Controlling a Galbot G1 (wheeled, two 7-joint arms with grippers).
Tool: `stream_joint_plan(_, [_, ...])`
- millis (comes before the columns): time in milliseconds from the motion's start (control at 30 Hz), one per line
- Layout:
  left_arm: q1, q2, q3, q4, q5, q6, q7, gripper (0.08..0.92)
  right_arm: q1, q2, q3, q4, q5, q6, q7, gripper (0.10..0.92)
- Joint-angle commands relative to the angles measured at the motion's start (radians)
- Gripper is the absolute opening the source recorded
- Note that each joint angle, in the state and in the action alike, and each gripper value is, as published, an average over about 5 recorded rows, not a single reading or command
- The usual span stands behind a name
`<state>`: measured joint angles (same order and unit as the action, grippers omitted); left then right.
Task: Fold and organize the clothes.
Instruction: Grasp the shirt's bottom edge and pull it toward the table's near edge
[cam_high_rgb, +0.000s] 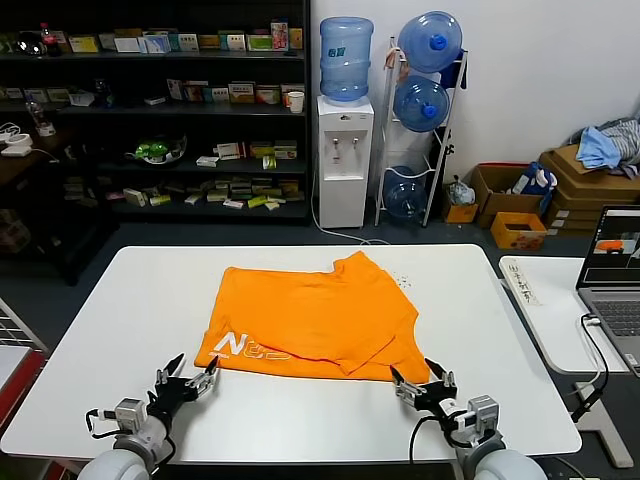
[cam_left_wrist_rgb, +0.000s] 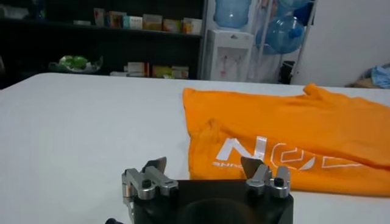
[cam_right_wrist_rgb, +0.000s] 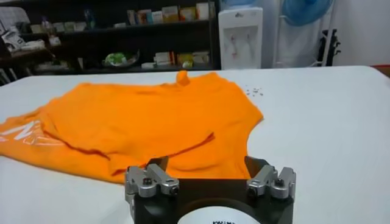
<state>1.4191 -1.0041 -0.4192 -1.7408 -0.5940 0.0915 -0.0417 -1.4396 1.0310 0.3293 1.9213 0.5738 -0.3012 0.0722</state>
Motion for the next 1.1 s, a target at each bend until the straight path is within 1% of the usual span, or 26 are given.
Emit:
stream_joint_plan(33, [-0.008, -0.011, -0.006, 0.037, 0.021, -0.026, 0.025, 0.823, -0.014, 0.007, 0.000, -0.009, 0.016, -0.030, 0.003, 0.823])
stream_joint_plan(567, [-0.022, 0.003, 0.008, 0.036, -0.017, 0.005, 0.022, 0.823, 0.001, 0.006, -0.006, -0.021, 0.036, -0.062, 0.034, 0.823])
stream_joint_plan(667, [-0.025, 0.003, 0.012, 0.030, -0.027, 0.011, 0.021, 0.823, 0.000, 0.005, -0.006, -0.019, 0.037, -0.068, 0.039, 0.796])
stream_joint_plan(767, [-0.024, 0.004, 0.017, 0.019, -0.035, 0.022, 0.017, 0.801, -0.002, 0.005, -0.007, -0.018, 0.038, -0.074, 0.042, 0.725])
stream_joint_plan(833, [-0.022, 0.008, 0.020, 0.010, -0.038, 0.036, 0.013, 0.758, -0.002, 0.005, -0.009, -0.016, 0.038, -0.078, 0.046, 0.666])
stream_joint_plan(1100, [-0.024, 0.058, 0.025, -0.018, -0.080, 0.100, -0.005, 0.524, 0.000, 0.003, -0.016, -0.014, 0.038, -0.091, 0.057, 0.441])
